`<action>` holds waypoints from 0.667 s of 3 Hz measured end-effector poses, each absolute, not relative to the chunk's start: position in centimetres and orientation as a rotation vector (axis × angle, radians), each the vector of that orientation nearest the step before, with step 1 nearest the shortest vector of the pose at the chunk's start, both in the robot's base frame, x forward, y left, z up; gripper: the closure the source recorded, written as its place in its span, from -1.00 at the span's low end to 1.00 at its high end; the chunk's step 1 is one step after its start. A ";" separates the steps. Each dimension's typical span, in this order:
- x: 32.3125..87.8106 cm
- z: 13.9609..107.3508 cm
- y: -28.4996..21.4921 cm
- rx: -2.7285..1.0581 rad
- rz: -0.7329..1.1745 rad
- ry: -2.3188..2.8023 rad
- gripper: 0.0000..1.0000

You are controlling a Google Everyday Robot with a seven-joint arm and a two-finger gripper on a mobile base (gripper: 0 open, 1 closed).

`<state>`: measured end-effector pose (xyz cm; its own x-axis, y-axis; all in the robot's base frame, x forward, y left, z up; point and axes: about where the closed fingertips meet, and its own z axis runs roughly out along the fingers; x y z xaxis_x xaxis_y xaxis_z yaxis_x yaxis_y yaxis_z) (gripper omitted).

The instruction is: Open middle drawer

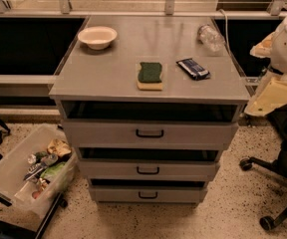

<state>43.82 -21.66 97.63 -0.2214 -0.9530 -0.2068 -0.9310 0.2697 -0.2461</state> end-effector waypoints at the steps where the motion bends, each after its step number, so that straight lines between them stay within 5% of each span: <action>1: 43.8 97.6 -21.7 -1.724 -0.099 2.231 -1.00; 2: 43.5 96.8 -21.3 -1.751 -0.092 2.213 -1.00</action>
Offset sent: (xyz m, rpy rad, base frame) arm -0.0074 0.0077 -0.0254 -0.0027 0.0297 0.0556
